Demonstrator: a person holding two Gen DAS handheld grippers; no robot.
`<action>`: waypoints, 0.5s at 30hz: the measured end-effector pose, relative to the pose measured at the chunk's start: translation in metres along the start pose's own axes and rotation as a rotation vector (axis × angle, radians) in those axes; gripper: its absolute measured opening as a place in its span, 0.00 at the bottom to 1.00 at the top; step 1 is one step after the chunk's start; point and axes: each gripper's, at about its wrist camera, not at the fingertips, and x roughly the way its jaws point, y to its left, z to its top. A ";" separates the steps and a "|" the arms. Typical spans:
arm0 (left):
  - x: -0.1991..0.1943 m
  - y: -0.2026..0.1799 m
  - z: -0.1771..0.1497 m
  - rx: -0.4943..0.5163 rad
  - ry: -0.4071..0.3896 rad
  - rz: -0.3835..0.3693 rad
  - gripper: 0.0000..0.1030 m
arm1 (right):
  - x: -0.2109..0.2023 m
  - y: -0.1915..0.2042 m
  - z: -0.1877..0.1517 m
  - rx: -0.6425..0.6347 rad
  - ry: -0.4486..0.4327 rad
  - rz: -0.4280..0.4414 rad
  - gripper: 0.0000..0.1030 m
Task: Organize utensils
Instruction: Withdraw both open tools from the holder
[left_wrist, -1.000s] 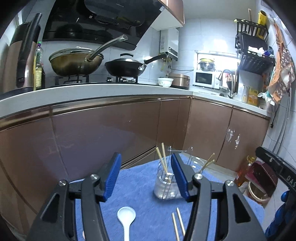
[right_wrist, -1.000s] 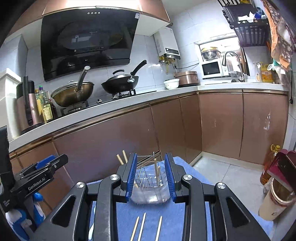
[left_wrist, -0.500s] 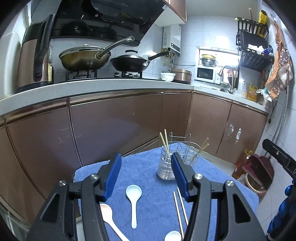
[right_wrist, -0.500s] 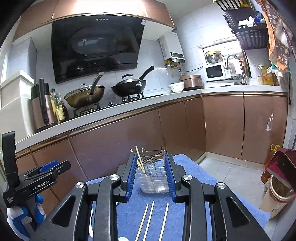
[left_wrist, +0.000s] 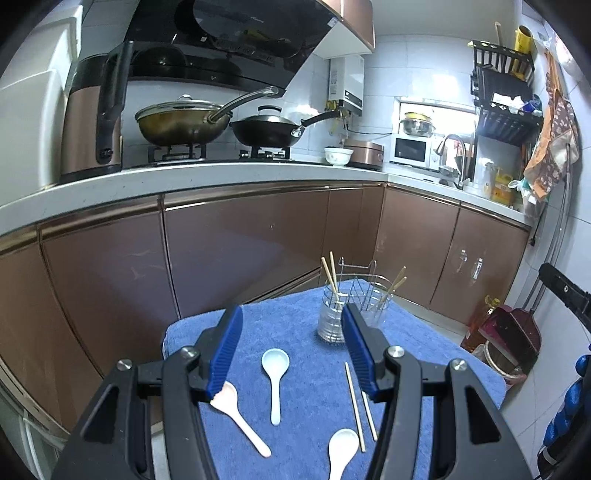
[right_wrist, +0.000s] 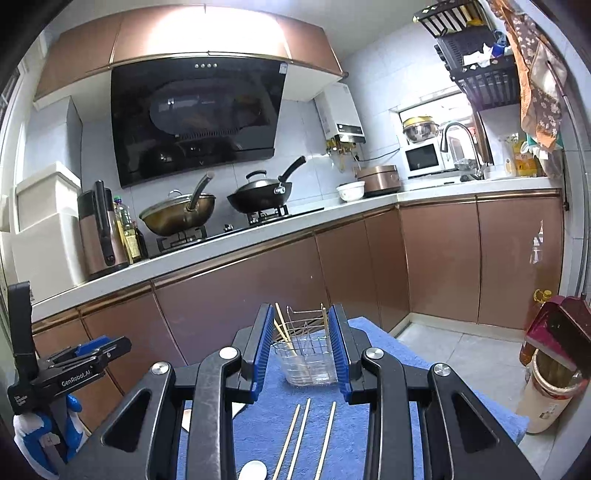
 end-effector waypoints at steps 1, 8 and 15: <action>-0.003 0.001 -0.002 -0.003 0.002 0.001 0.52 | -0.003 0.000 0.000 0.002 -0.003 0.003 0.30; -0.023 0.010 -0.008 -0.017 -0.020 0.010 0.52 | -0.016 0.009 0.002 -0.010 -0.020 0.009 0.30; -0.042 0.024 -0.008 -0.069 -0.065 -0.018 0.52 | -0.028 0.012 0.001 -0.017 -0.031 0.017 0.32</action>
